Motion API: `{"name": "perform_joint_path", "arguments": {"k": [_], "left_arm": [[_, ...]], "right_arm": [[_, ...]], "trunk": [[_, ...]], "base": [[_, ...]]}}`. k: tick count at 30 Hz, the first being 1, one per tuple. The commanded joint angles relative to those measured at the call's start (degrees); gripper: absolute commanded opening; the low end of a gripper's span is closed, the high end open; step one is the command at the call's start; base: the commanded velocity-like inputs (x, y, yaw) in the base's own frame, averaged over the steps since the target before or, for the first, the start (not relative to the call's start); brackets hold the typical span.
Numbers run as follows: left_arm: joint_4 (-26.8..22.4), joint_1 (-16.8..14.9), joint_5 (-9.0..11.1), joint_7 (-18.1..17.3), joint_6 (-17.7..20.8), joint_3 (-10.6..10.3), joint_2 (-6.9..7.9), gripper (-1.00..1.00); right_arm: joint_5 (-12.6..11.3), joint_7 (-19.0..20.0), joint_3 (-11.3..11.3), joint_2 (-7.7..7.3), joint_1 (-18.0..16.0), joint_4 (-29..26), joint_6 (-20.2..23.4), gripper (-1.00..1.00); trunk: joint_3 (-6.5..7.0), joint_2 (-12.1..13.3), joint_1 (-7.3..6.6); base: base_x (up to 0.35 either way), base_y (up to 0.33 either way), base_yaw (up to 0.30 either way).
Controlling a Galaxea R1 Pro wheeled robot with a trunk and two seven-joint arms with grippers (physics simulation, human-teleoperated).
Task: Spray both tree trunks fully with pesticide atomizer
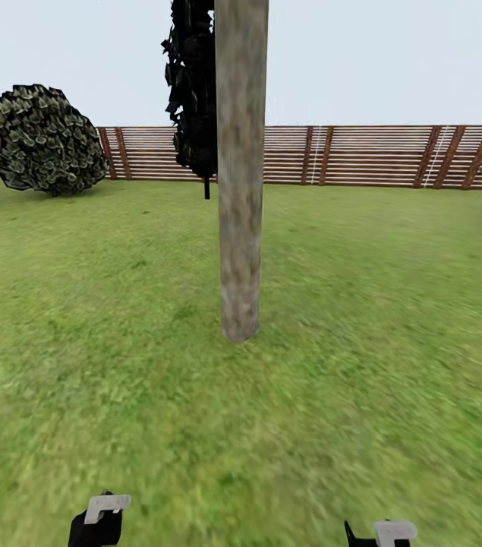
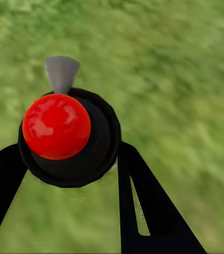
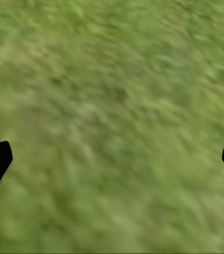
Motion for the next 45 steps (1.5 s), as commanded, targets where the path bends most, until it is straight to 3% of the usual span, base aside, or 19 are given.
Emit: {"name": "perform_joint_path", "arguments": {"k": [1,30,36,39,40,42,43,44,45], "left_arm": [[0.04,-0.04,-0.13,-0.49,-0.15,0.73,-0.04,-1.0],[0.09,-0.04,-0.24,-0.49,-0.15,1.36,-0.04,-1.0],[-0.1,-0.04,-0.26,-0.94,-0.21,3.17,0.14,-1.0],[-0.93,-0.13,-0.6,-1.54,-0.13,3.77,0.14,-1.0],[-1.14,-0.22,-1.02,-1.92,0.02,3.44,0.14,-1.0],[-1.35,-0.58,-4.11,-4.73,0.19,1.54,0.58,-1.0],[-1.45,-0.75,-6.4,-7.07,0.31,0.49,1.35,-1.0],[-1.81,-1.28,-10.23,-11.39,0.56,-0.64,2.79,-1.0],[-2.17,-2.11,-12.79,-14.68,0.69,-1.12,3.63,-1.0]], "right_arm": [[0.04,-0.01,0.0,-0.02,-0.03,0.05,-0.19,1.0],[-0.04,-0.2,0.0,0.02,-0.08,-0.04,-0.25,1.0],[0.56,0.22,0.1,-0.2,-0.1,-1.75,-0.11,1.0],[3.38,0.41,0.15,-0.34,-0.1,-6.72,0.22,1.0],[6.7,0.48,0.2,-0.36,-0.1,-9.88,0.93,1.0],[15.72,2.06,0.18,-0.31,-0.12,-15.49,3.97,1.0],[19.8,3.87,0.18,-0.25,-0.16,-17.81,5.8,1.0],[25.22,7.89,0.18,-0.14,-0.28,-21.19,8.99,1.0],[28.16,11.34,0.18,-0.07,-0.51,-23.19,11.3,1.0]], "trunk": [[-0.01,-0.02,0.03],[0.35,-0.02,0.03],[0.36,-0.02,0.03],[0.36,-0.02,0.03],[0.36,-0.02,0.03],[0.36,-0.02,0.03],[0.36,-0.02,0.03],[0.36,-0.02,0.03],[0.36,-0.02,0.03]], "base": [[0.338,0.0,0.0],[0.336,-0.013,-0.051],[0.139,-0.072,-0.001],[0.017,-0.008,0.0],[0.006,-0.003,0.0],[0.003,-0.001,0.0],[0.001,-0.001,0.0],[0.0,0.0,0.0],[0.0,0.0,0.0]]}}
